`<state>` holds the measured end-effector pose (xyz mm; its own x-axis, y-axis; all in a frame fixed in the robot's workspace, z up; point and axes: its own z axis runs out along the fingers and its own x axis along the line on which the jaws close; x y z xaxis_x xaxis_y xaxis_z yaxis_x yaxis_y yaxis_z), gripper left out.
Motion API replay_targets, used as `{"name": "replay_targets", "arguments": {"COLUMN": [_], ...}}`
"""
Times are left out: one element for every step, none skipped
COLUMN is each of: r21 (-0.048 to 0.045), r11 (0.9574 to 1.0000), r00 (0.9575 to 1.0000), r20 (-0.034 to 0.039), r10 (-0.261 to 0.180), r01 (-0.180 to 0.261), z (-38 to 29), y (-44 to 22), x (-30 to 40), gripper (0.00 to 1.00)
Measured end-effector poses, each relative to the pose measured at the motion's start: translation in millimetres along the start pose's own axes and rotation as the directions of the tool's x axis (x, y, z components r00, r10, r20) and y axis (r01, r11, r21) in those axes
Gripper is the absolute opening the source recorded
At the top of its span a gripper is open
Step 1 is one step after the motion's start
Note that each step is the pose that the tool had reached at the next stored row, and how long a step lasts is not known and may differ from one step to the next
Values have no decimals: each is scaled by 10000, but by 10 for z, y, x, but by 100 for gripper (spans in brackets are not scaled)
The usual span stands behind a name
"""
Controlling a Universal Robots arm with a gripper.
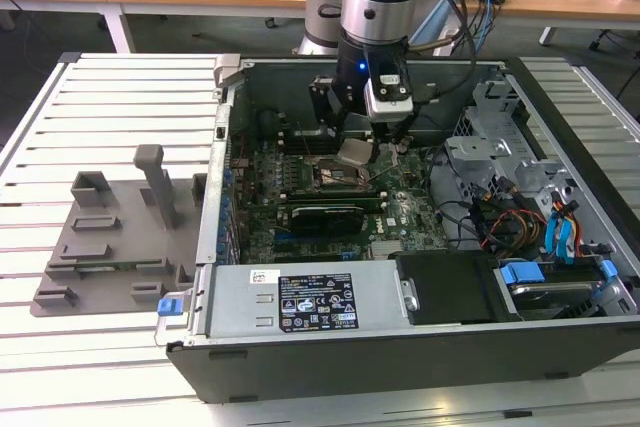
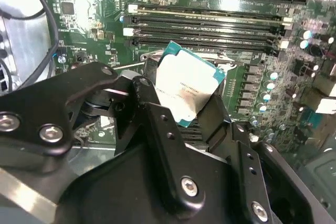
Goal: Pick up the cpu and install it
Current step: 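Place the cpu into insertion slot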
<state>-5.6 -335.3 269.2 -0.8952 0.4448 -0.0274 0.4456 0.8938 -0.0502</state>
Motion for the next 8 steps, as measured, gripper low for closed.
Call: {"name": "replay_targets", "arguments": {"r21": [4,7,11,15,19,22,24,28], "r11": [9999,9996,9993,9986,9978,9970,9966,9955], "r00": [9999,9996,9993,9986,9978,9970,9966,9955], "r20": [-7,-14,-19,-26,-32,-38,-40,-45], "r10": [156,282,382,538,655,768,818,943], "r01": [-156,-282,-382,-538,-655,-768,-818,-942], "z": [0,0,0,0,0,0,0,1], "y": [0,0,0,0,0,0,0,0], "x": [0,0,0,0,0,0,0,0], "gripper": [55,55,55,55,55,55,55,55]}}
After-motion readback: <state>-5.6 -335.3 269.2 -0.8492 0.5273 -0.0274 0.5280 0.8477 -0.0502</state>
